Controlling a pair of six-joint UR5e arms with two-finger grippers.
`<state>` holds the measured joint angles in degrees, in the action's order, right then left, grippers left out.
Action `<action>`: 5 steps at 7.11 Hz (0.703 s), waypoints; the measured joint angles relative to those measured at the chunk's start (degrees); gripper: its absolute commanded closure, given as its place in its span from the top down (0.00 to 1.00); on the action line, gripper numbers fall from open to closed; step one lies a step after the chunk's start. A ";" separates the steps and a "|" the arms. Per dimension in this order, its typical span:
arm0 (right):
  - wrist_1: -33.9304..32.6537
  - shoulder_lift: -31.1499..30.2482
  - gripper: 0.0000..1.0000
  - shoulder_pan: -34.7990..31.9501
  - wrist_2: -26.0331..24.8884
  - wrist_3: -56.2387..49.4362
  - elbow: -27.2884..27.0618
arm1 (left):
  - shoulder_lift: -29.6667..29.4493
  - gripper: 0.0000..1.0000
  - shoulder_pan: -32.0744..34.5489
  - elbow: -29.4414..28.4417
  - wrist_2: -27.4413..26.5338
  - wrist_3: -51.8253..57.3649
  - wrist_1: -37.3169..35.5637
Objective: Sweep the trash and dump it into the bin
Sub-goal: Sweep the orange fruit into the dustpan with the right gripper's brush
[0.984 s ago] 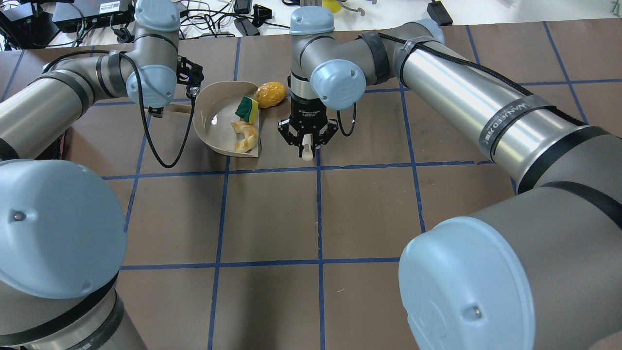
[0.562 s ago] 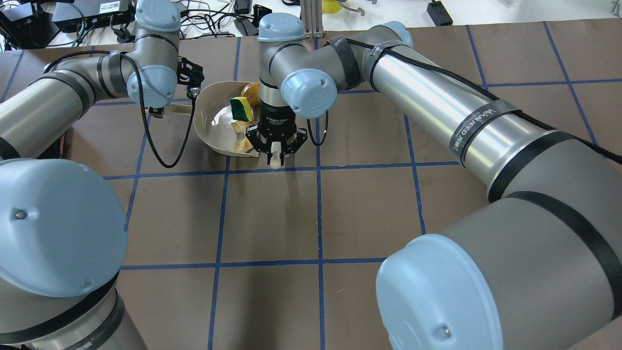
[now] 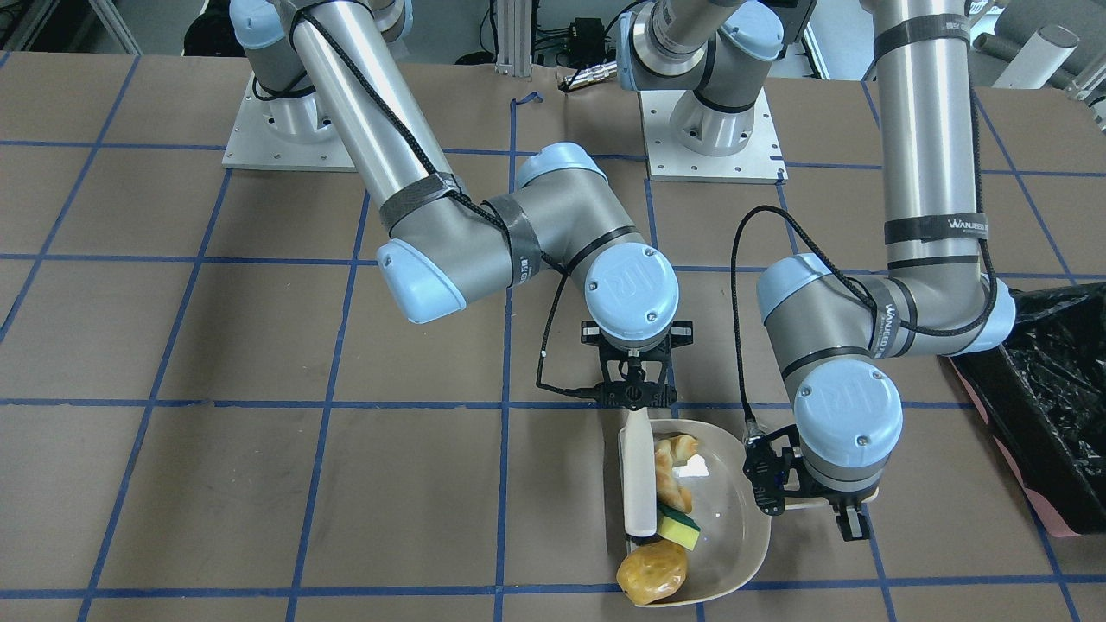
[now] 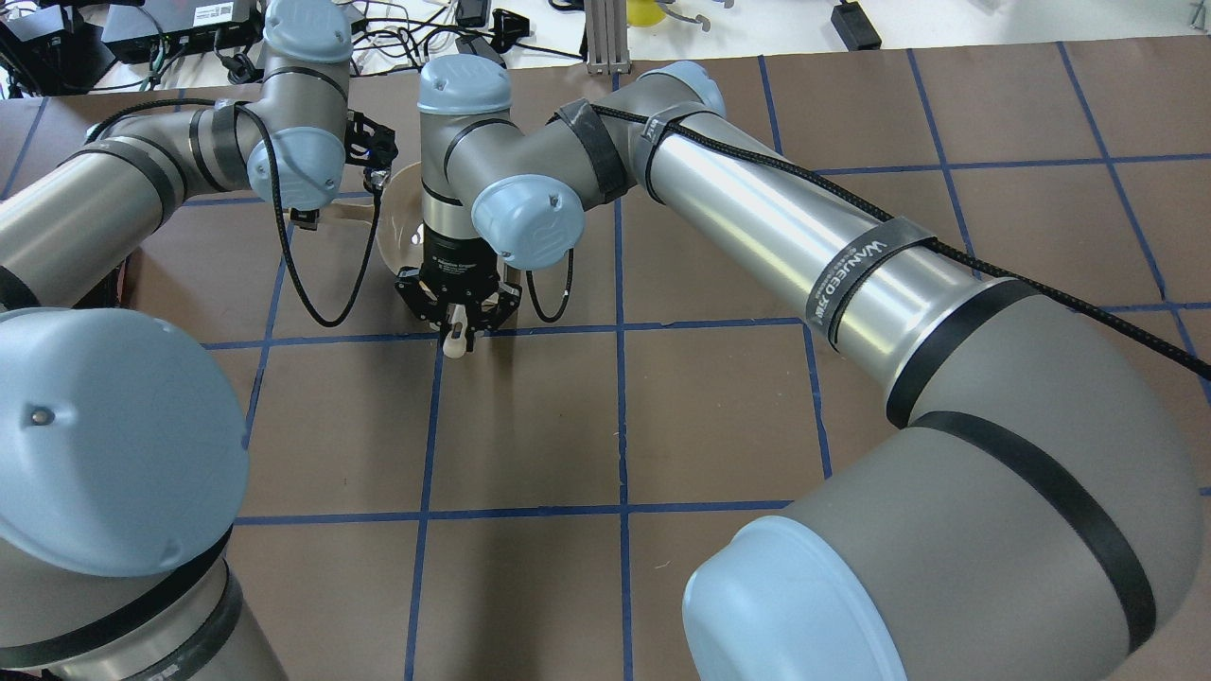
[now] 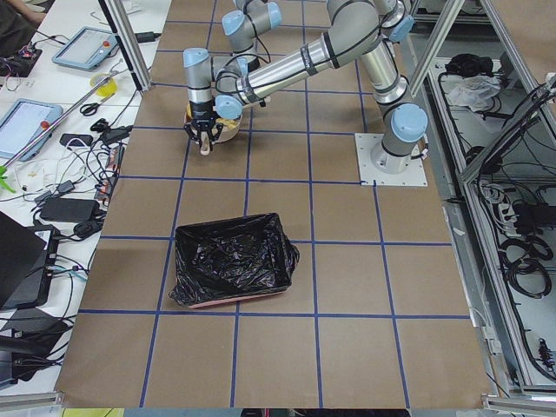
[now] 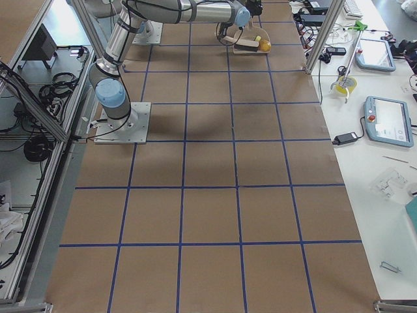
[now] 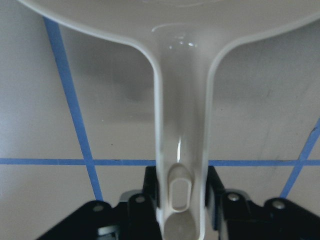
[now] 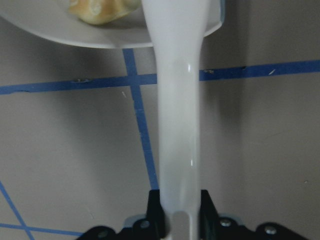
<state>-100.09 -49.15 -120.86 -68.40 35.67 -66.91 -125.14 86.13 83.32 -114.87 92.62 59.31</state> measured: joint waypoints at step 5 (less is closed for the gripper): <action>-0.91 -1.96 0.00 -1.44 6.45 12.05 1.60 | -0.02 0.00 0.02 0.15 0.06 -0.35 -0.78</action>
<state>-101.01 -51.12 -122.30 -61.95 47.72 -65.31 -125.15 86.15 83.47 -114.81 92.27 58.52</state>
